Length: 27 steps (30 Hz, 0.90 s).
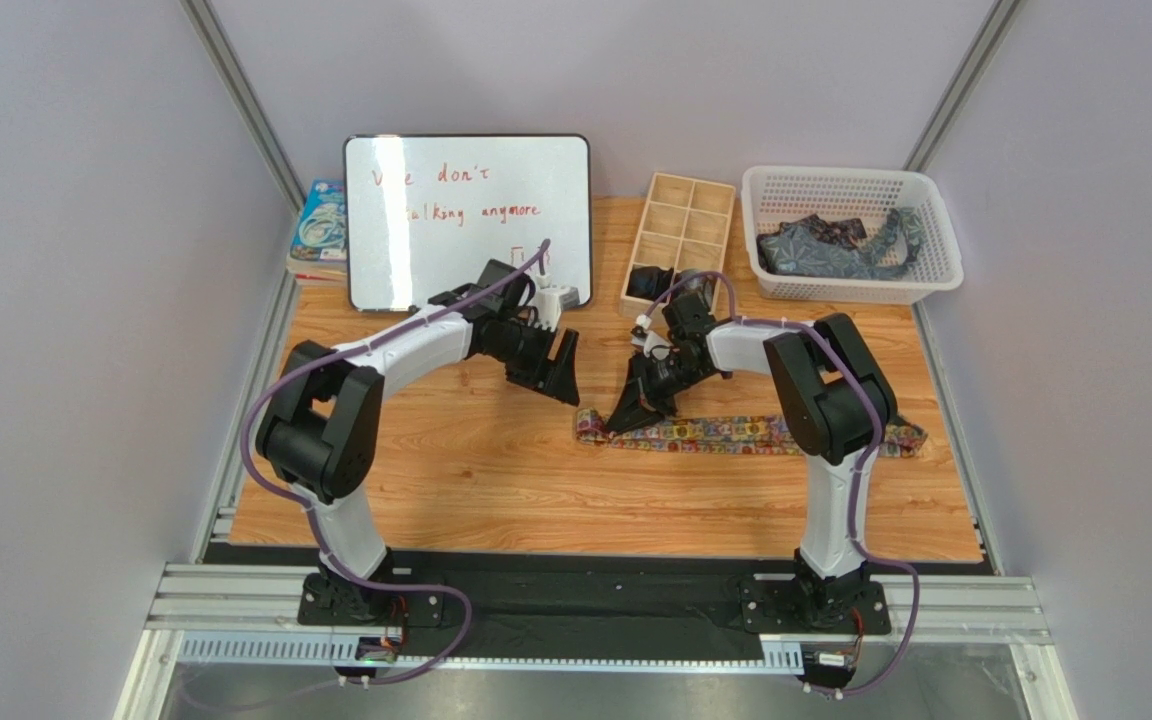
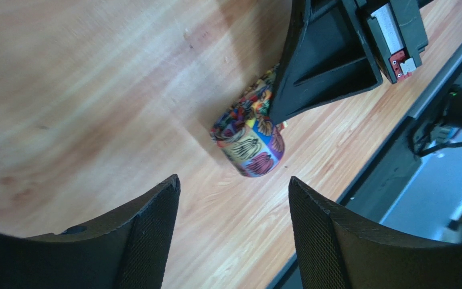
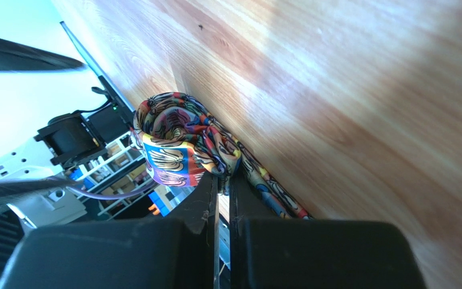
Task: Roll the ties
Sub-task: Roll the tie at the center of the board.
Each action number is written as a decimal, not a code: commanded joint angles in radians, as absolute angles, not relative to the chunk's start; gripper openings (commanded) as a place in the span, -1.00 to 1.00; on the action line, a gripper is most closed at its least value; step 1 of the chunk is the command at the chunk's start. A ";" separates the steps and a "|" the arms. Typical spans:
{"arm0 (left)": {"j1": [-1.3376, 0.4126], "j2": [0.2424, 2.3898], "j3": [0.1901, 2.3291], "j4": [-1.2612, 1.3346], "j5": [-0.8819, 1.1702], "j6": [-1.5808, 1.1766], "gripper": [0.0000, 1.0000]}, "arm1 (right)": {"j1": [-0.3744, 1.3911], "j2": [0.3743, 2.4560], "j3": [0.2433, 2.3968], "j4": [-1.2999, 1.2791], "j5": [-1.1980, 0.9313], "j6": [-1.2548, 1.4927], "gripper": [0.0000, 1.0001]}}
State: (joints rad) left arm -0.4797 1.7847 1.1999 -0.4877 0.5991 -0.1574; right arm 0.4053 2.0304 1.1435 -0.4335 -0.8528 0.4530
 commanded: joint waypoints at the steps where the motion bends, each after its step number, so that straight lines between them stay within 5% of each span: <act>1: -0.494 1.766 1.166 -0.385 0.652 -0.318 0.50 | 0.419 2.092 1.138 -0.390 -0.704 0.443 -1.00; 8: -0.492 1.712 1.169 -0.428 0.716 0.220 0.65 | 0.417 2.079 1.140 -0.459 -0.704 0.345 -1.00; 12: -0.497 1.726 1.164 -0.479 0.759 0.252 0.73 | 0.419 2.059 1.123 -0.462 -0.697 0.299 -1.00; 20: -0.601 1.510 0.823 0.136 0.692 0.120 0.73 | 0.414 2.008 1.083 -0.547 -0.698 0.144 -1.00; 27: -0.655 1.517 0.692 0.320 0.638 0.190 0.73 | 0.391 2.013 1.078 -0.640 -0.752 0.034 -1.00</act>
